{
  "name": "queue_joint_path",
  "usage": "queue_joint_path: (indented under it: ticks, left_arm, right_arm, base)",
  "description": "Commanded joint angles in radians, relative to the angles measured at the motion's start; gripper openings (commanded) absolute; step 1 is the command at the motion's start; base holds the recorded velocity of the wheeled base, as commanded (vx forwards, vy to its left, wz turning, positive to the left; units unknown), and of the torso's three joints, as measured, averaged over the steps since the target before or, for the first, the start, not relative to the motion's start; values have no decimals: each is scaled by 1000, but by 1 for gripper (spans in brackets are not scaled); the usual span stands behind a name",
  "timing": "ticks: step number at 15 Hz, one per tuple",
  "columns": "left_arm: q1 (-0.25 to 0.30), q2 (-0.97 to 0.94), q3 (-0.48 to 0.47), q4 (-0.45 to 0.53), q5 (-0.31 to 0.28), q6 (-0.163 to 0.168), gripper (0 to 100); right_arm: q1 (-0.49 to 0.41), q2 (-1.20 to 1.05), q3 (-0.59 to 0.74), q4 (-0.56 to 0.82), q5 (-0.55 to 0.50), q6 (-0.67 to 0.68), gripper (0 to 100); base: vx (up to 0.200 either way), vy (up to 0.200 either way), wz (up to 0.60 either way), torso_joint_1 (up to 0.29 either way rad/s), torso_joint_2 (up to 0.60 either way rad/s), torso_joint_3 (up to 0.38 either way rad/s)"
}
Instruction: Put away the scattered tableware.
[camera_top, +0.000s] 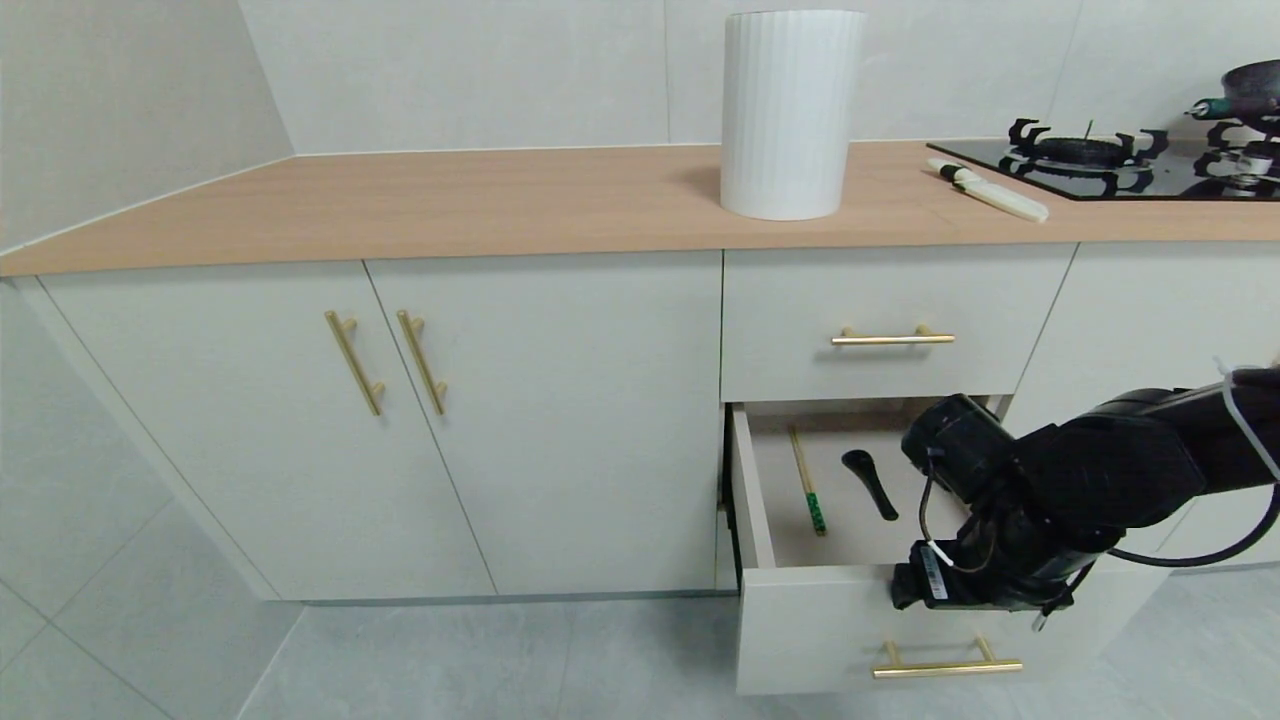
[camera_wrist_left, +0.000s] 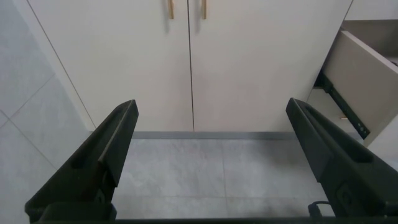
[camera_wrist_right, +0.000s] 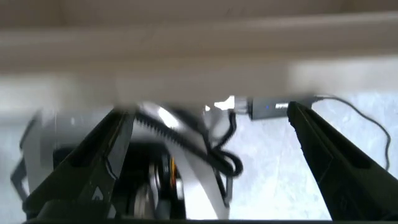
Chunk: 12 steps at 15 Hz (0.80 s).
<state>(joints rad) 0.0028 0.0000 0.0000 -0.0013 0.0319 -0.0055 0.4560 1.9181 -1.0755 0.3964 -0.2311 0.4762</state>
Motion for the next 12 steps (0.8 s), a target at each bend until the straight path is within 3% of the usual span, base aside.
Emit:
queue_joint_path:
  ticks: [1,12]
  left_arm:
    - [0,0,0,0,0,-1,100]
    - [0,0,0,0,0,-1,100]
  right_arm:
    - [-36,47,-17,-57,-5,-8,100]
    - [-48,119,-181,-154,-19,-106,100]
  base:
    - [0,0,0,0,0,0]
    - [0,0,0,0,0,0]
